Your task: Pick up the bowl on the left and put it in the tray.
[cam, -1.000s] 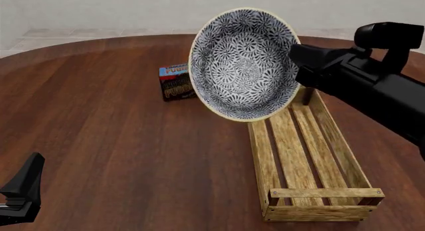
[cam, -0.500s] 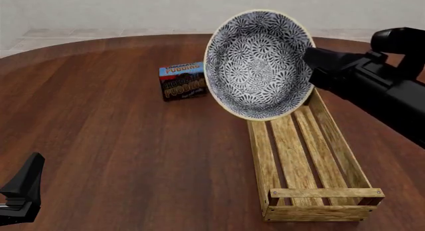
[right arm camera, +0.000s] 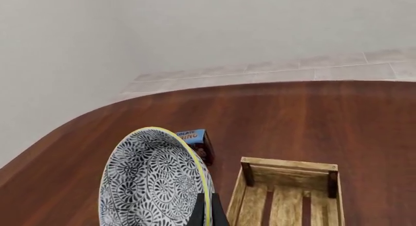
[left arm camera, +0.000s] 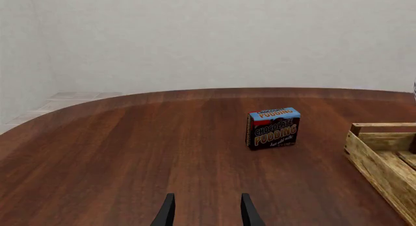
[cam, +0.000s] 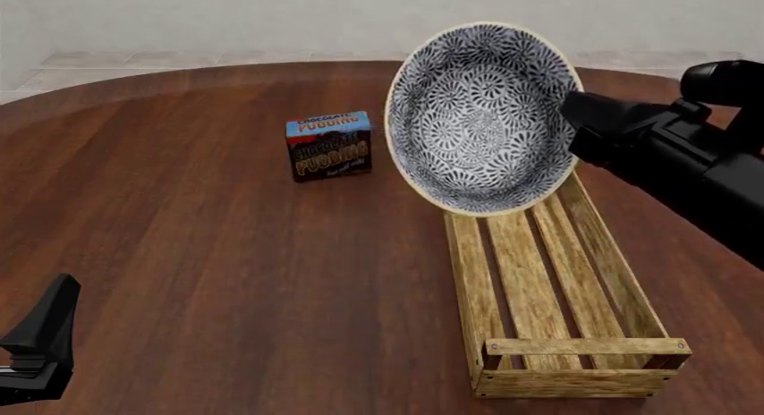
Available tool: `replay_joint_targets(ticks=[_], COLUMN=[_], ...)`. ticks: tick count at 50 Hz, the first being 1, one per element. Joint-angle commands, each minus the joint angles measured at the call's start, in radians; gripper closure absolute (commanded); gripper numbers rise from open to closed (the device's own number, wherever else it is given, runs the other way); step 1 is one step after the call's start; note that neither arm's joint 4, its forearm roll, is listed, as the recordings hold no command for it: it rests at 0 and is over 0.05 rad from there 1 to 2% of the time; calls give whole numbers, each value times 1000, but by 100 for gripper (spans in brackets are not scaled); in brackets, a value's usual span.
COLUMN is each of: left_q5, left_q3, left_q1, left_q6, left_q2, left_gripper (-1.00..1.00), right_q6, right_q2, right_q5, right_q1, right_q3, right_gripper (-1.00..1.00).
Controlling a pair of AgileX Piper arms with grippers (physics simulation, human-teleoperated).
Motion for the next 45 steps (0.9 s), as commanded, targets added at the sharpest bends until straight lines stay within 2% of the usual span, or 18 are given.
replay_joint_targets(ticks=[1,14,15,16,17,18,45], left_q5=[0,0,0,0,0,0,0], left_q3=[0,0,0,0,0,0,0], left_q1=[0,0,0,0,0,0,0], left_q6=[0,0,0,0,0,0,0], left_q2=[0,0,0,0,0,0,0], left_gripper=[-100,-100,-100,-100,-100,-100,-100], right_q6=[37,82,119,122,98,96,97], right_q2=[7,12,31,33,22,20,15], right_q5=[-22,-50,-52,-52,-56,-58,-68], right_q1=[-33,-53,-48,-49,-54,-55,-112], right_q3=[18,48,52,53,57,61,79], right_gripper=[100,100,100,100,100,100,100])
